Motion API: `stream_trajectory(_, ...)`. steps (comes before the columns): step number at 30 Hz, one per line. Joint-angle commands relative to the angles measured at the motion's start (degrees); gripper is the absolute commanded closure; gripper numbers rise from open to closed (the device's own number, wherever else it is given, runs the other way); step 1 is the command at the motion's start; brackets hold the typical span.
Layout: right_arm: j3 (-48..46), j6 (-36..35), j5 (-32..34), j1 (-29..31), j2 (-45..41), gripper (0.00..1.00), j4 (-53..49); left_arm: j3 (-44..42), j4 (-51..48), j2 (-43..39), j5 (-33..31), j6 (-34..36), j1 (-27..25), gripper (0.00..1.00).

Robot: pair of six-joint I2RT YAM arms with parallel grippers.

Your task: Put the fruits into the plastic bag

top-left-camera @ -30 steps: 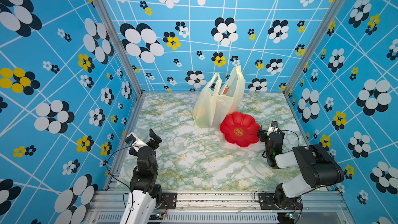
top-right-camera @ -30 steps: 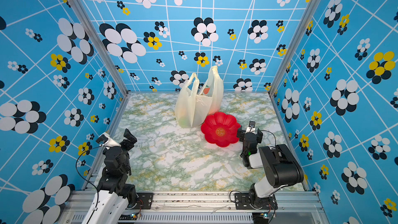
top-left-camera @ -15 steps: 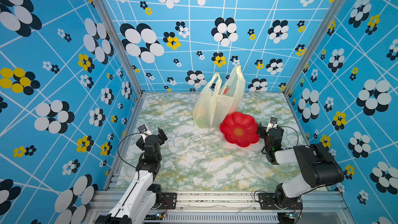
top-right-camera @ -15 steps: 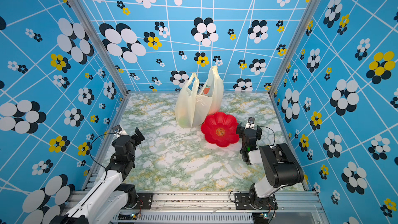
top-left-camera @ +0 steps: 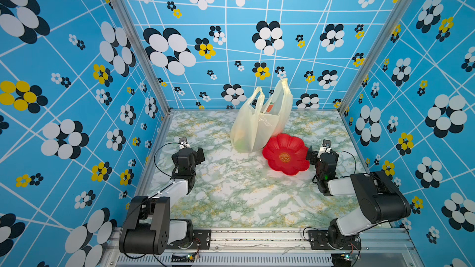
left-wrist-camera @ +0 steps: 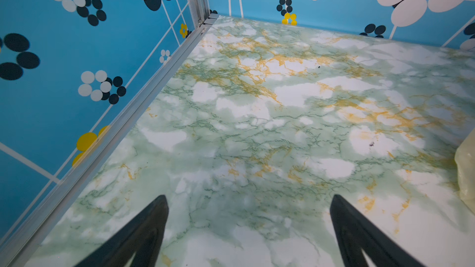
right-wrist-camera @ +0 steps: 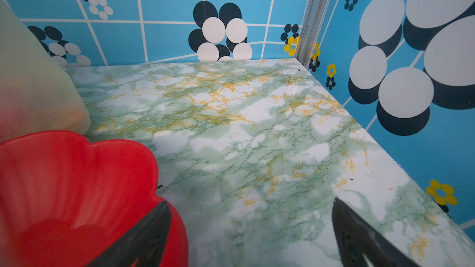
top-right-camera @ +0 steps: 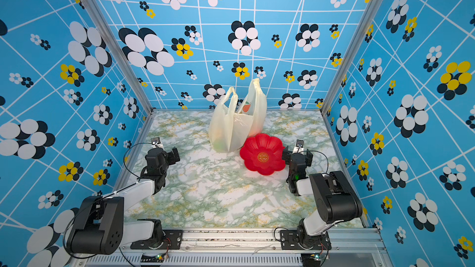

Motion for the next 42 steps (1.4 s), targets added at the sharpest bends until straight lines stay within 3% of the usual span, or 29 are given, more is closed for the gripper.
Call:
stream_trajectory(1, 0.5, -0.2, 0.0, -0.3, -0.1, 0.01, -0.8, 0.8, 4.1, 1.4, 0.1, 1.8, 0.6, 0.01)
stream_trajectory(7, 0.5, -0.2, -0.1, -0.3, -0.1, 0.01, -0.8, 1.8, 4.9, 3.0, -0.2, 3.0, 0.6, 0.01)
stream_trajectory(21, 0.5, -0.2, -0.1, -0.3, -0.1, 0.01, -0.7, -3.4, 22.5, 10.8, 4.0, 6.3, -1.6, 0.01)
stream_trajectory(42, 0.5, -0.2, -0.1, -0.3, -0.1, 0.01, -0.7, -3.3, 22.3, 10.9, 4.5, 6.1, -1.3, 0.01)
